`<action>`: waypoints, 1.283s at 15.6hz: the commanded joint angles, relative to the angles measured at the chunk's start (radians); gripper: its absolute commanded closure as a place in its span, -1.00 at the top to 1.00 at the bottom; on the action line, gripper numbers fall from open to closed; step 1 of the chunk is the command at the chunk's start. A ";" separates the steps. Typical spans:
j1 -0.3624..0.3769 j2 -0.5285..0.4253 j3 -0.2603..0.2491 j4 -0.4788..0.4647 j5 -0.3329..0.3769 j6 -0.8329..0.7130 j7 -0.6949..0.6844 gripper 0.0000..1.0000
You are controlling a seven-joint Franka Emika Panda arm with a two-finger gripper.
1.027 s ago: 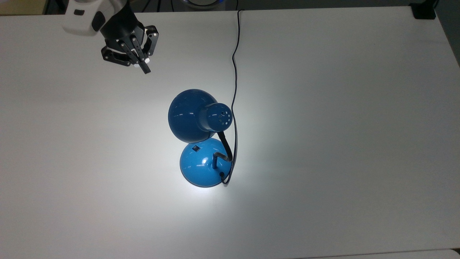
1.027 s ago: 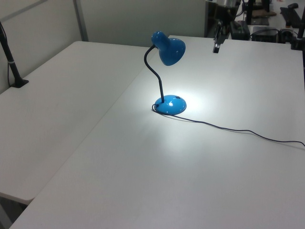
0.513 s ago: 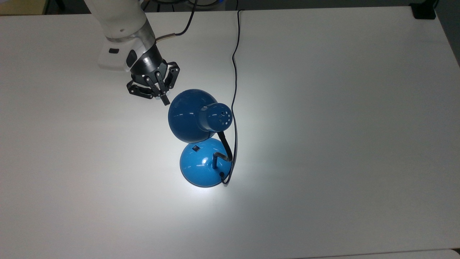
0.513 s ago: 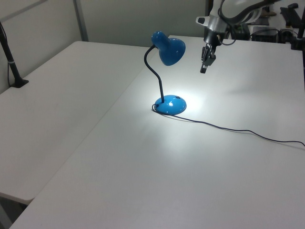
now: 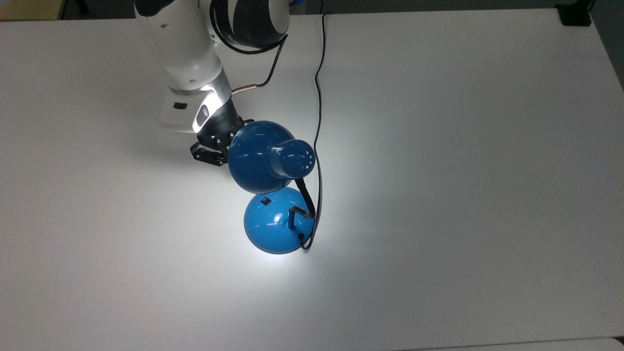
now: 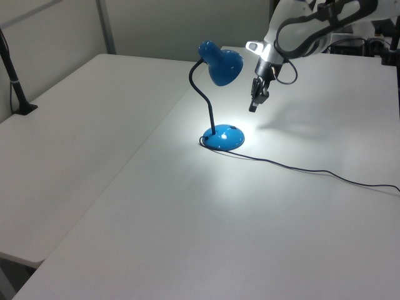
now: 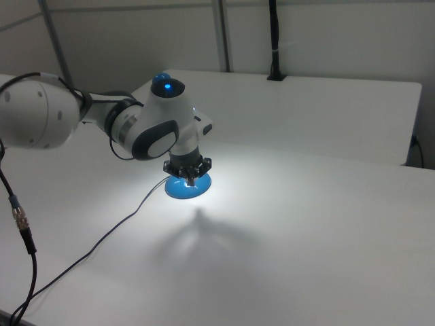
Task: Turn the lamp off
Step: 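Move the gripper over the blue lamp base toward its switch, then lower the gripper and press down on the switch on the lamp base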
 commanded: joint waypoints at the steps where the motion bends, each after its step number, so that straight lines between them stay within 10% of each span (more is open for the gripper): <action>1: 0.010 0.054 0.027 0.015 0.028 0.087 -0.009 -1.00; 20: 0.019 0.157 0.073 0.103 0.028 0.133 0.009 -1.00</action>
